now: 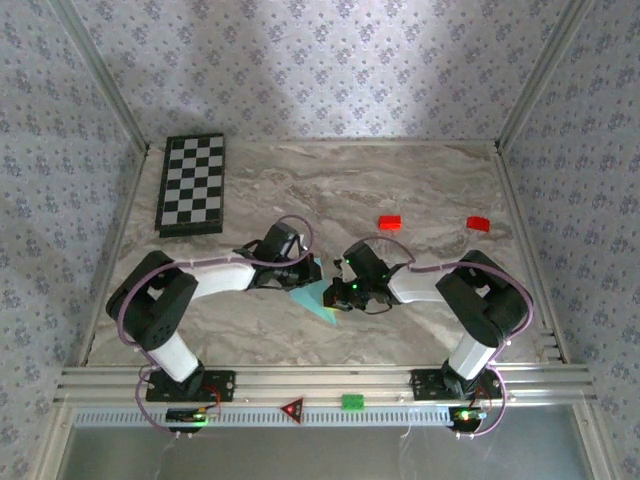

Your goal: Fold a paper plane with a square sheet of paper (pick it up from the middle)

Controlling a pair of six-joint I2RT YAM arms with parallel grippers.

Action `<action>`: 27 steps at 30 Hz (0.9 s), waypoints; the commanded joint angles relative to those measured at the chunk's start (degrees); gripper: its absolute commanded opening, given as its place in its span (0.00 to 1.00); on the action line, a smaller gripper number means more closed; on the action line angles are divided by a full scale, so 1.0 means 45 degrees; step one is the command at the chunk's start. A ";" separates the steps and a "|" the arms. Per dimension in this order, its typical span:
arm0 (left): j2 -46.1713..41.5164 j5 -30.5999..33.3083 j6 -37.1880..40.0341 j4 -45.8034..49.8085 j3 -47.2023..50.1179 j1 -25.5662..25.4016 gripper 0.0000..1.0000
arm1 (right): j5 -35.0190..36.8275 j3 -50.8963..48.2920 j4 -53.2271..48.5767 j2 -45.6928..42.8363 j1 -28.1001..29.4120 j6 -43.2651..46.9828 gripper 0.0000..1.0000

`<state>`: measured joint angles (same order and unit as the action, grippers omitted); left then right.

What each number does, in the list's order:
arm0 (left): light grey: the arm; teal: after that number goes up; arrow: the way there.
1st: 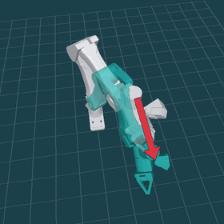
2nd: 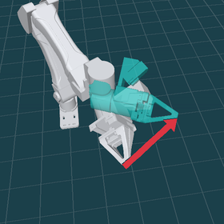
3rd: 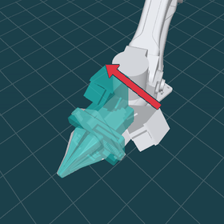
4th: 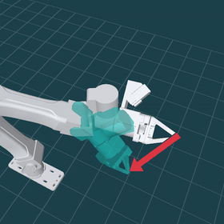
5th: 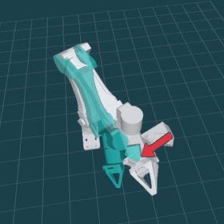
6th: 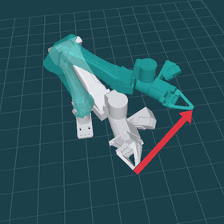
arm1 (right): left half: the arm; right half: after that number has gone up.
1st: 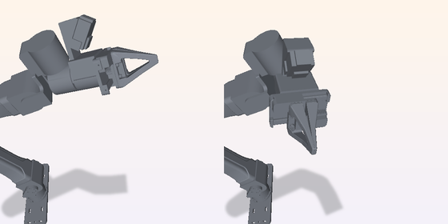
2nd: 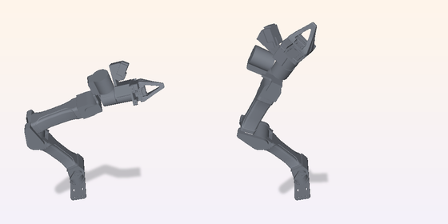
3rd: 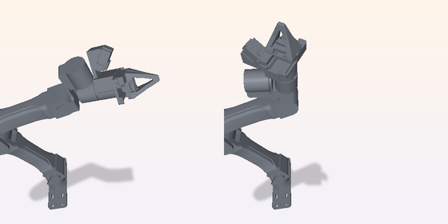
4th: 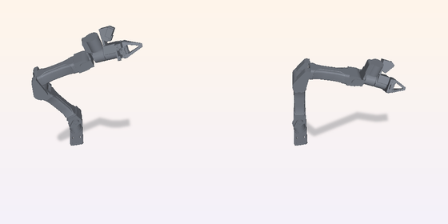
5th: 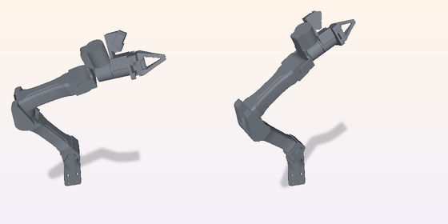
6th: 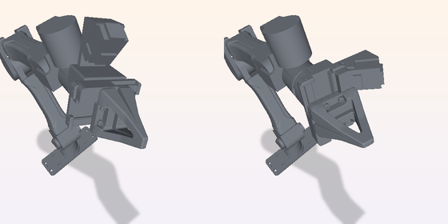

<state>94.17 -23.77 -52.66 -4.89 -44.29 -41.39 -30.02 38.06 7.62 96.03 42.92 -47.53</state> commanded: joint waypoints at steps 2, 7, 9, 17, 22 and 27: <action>0.0359 -0.0222 -0.0895 -0.1282 0.0798 -0.0656 0.00 | 0.1222 -0.0383 -0.2152 0.0631 0.0229 0.0205 0.00; 0.0774 0.0348 -0.1126 -0.1419 0.1281 -0.0937 0.00 | 0.1222 -0.0524 -0.2035 0.0648 0.0283 0.0118 0.00; 0.0877 0.0438 -0.1168 -0.1717 0.1577 -0.0831 0.00 | 0.1243 -0.0575 -0.1958 0.0619 0.0291 0.0090 0.00; 0.0343 0.0320 -0.0936 -0.1596 0.1496 -0.0364 0.00 | 0.1300 -0.0607 -0.1952 0.0639 0.0287 0.0022 0.00; -0.0291 0.0321 -0.1325 -0.1416 0.1428 -0.0408 0.00 | 0.1358 -0.0621 -0.2083 0.0556 0.0283 0.0052 0.00; -0.0416 0.0498 -0.1680 -0.0992 0.1347 -0.0688 0.00 | 0.1379 -0.0626 -0.2071 0.0549 0.0280 0.0015 0.00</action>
<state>93.47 -22.50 -58.83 -11.68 -37.74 -43.64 -29.76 38.13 7.11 95.98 43.31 -47.59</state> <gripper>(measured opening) 0.053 0.063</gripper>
